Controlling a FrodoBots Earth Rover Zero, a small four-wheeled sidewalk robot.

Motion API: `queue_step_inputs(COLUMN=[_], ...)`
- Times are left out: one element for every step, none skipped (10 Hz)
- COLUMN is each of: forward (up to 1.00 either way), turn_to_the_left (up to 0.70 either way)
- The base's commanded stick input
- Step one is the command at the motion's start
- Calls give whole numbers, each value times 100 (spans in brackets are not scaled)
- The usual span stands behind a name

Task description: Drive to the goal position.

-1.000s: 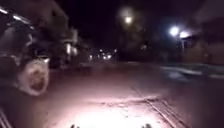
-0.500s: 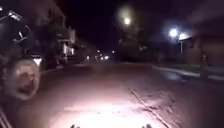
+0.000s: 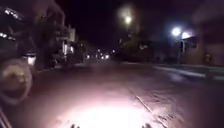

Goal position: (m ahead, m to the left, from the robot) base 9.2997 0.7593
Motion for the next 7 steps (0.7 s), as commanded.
queue_step_inputs(forward=[50,50,50,50,50,50,50], turn_to_the_left=[0,0,0,0,0,0,0])
